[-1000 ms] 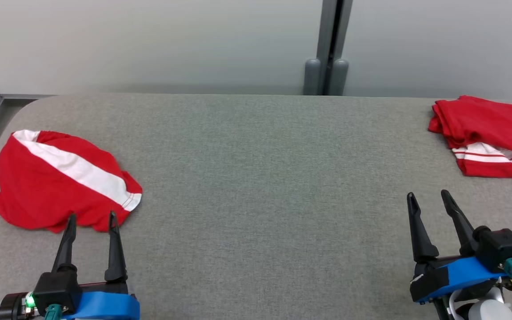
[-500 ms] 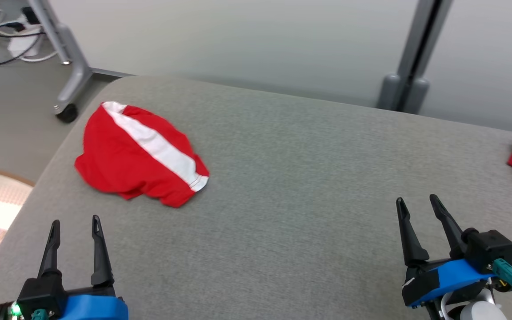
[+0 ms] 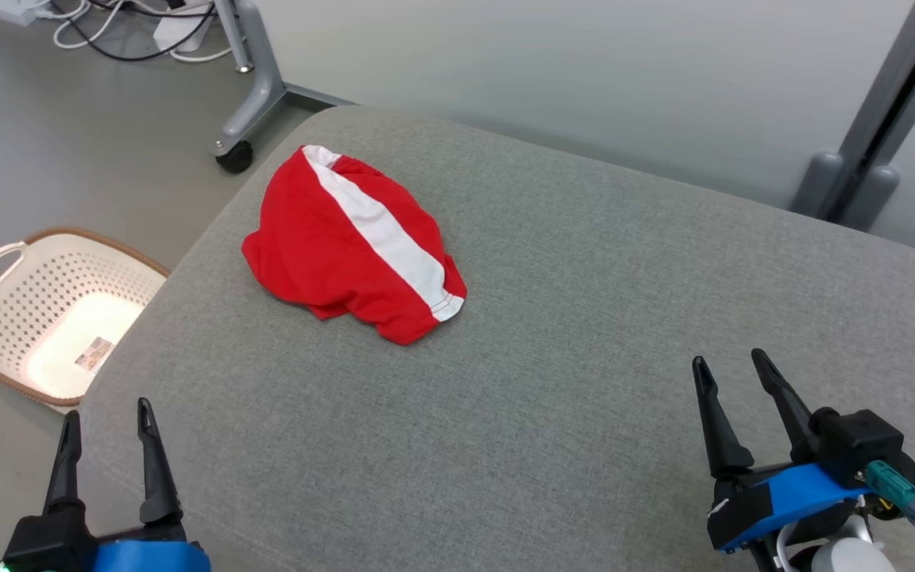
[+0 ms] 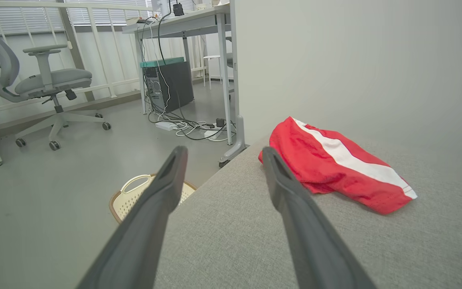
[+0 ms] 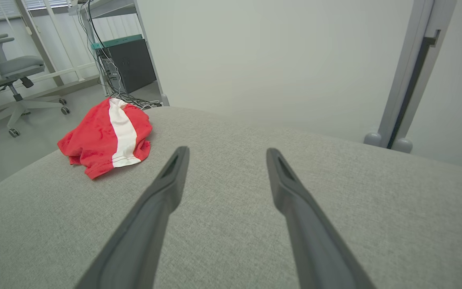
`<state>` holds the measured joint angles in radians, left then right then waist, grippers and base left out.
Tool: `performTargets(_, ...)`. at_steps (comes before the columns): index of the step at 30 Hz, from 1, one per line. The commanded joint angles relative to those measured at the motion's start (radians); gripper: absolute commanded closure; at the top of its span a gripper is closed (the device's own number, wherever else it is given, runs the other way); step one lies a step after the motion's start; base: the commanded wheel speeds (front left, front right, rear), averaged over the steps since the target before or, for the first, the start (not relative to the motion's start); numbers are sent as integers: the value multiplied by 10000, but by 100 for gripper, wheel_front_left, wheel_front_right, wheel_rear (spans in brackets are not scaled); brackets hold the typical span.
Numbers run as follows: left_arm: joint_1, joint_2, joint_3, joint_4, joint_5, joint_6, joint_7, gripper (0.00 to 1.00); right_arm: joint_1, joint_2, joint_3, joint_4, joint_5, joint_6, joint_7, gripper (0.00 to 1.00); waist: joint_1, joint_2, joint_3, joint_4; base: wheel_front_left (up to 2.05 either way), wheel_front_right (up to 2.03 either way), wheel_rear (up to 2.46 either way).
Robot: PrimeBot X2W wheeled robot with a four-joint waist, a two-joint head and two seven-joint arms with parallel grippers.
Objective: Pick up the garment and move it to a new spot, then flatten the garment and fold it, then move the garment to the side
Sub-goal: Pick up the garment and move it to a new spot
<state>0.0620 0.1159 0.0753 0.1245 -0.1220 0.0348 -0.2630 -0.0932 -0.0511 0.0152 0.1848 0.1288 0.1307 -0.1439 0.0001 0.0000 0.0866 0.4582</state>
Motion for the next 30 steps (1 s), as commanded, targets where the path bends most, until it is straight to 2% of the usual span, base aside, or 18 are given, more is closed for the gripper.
performTargets(1,136,23,18,-58,-38,27,-26,0,-47,-3,4,1,2,-1,4,0,-1,0,59,77,0,0,0)
performTargets(7,77,63,126,-111,-119,85,-24,0,-90,-46,50,-35,16,1,38,0,-1,0,172,54,0,0,0)
performTargets(15,-790,143,470,-84,-446,60,-26,0,-239,-236,-5,-266,-48,1,159,0,-1,0,500,-366,0,0,0)
performTargets(25,-3245,872,1132,602,-964,-229,-26,0,-776,-723,-209,-1351,-353,1,594,0,-1,0,1775,-1361,0,0,0)
performTargets(27,-4193,1270,1238,1058,-1054,-382,1,0,-960,-827,-374,-1839,-510,1,756,0,-1,0,2336,-1732,0,0,0)
performTargets(30,-4872,1543,1258,1432,-1141,-529,3,0,-1100,-984,-440,-2131,-563,1,853,0,-1,0,2715,-1996,0,0,0)
